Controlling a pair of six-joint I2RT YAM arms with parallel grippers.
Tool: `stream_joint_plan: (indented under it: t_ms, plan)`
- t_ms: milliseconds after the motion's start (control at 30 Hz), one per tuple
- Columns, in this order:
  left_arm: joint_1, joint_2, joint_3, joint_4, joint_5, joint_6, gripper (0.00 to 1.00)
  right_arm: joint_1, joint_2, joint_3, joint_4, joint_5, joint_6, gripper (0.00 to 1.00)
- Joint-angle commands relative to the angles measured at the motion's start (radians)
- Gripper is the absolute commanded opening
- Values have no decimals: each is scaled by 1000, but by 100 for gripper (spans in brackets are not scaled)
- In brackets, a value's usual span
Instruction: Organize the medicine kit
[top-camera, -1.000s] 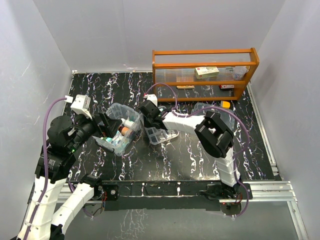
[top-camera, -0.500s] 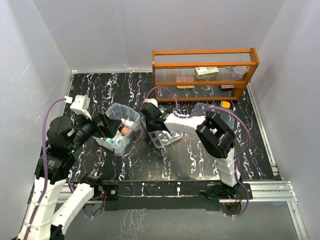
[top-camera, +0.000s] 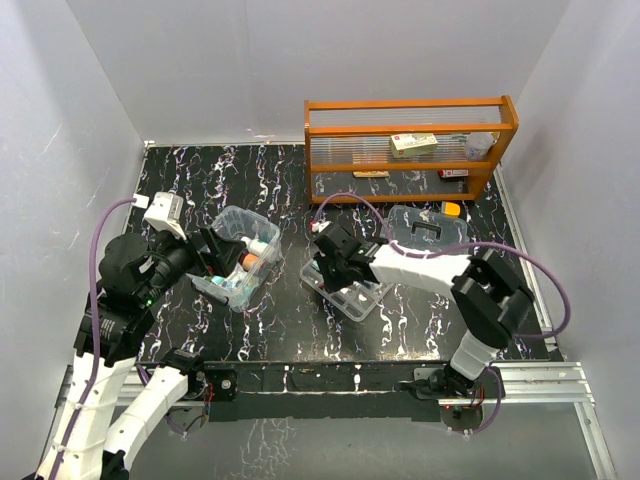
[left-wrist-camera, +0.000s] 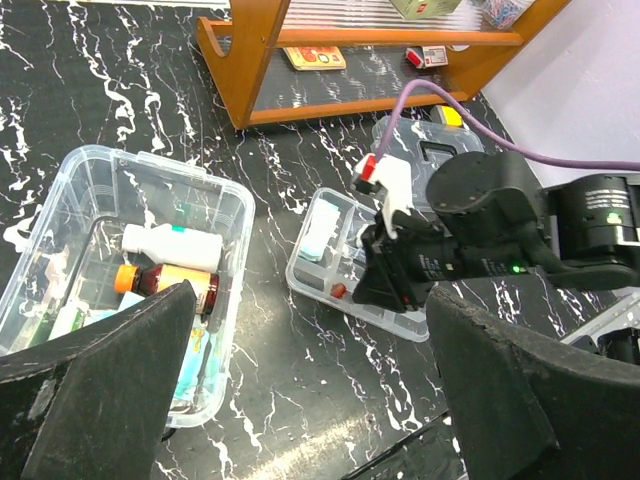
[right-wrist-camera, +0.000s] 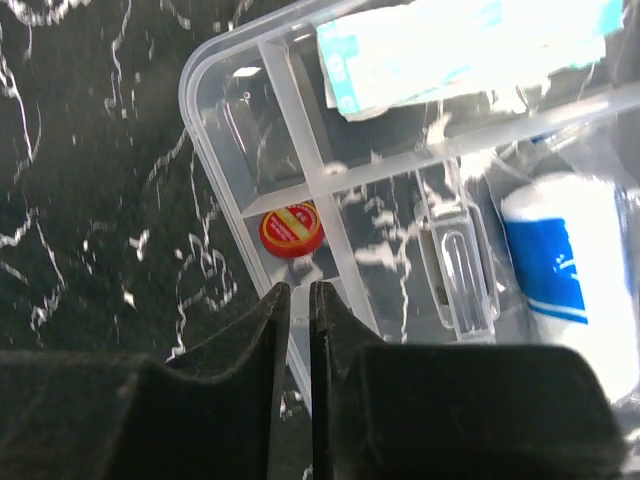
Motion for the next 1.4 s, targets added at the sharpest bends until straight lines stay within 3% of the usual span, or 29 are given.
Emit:
stream_joint_plan:
  t_ms: [0, 300, 667, 833, 1067, 1267, 1367]
  plan:
    - [-3, -5, -12, 46, 29, -21, 99, 5, -128, -67, -13, -22, 12, 15]
    - [-3, -2, -27, 61, 39, -31, 99, 23, -252, -100, -2, 152, 293, 20]
    - [-3, 31, 13, 29, 114, -9, 98, 3, -214, -30, -118, 270, 219, 29]
    - [-4, 88, 23, 33, 220, -13, 94, -88, -270, -70, -189, 351, 262, 31]
    - [-5, 130, -62, 151, 305, -122, 88, -313, -313, -148, -219, 414, 245, 33]
    - [-27, 154, -146, 308, 312, -262, 84, -412, -214, -147, -102, 309, 141, 32]
    - [-113, 192, -135, 309, 226, -265, 83, -415, -165, -126, -72, 274, 119, 32]
